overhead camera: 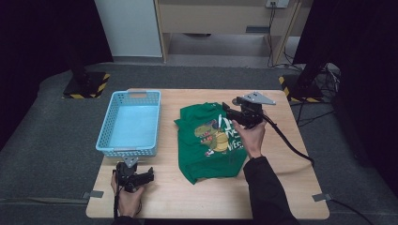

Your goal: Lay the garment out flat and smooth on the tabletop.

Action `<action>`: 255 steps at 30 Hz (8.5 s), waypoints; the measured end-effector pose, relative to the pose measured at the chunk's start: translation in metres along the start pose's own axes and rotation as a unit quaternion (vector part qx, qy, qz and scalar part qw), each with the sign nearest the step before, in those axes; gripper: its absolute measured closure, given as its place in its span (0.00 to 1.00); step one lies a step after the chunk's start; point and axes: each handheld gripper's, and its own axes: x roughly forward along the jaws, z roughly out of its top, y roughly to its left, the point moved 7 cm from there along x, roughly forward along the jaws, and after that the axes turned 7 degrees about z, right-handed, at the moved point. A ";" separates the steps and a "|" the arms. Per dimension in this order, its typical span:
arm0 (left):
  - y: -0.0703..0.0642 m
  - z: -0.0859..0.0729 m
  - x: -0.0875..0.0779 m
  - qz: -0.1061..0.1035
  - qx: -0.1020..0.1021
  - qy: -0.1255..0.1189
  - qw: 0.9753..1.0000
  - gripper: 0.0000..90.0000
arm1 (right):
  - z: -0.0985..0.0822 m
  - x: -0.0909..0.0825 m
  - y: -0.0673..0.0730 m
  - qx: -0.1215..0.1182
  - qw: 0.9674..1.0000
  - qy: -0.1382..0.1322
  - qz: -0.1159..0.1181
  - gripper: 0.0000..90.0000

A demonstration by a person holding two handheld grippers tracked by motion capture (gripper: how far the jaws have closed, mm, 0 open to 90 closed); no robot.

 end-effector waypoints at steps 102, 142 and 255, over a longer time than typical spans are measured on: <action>-0.084 -0.010 -0.024 -0.075 0.095 0.019 0.992 0.05 | -0.199 -0.074 -0.027 0.054 0.986 0.155 -0.032 0.24; -0.138 0.080 0.040 -0.120 0.109 -0.008 0.987 0.35 | -0.160 -0.006 -0.041 0.047 0.985 0.164 -0.008 0.44; -0.155 0.179 0.133 -0.161 0.098 -0.027 0.982 0.93 | -0.157 0.050 -0.054 0.032 0.984 0.175 0.027 0.91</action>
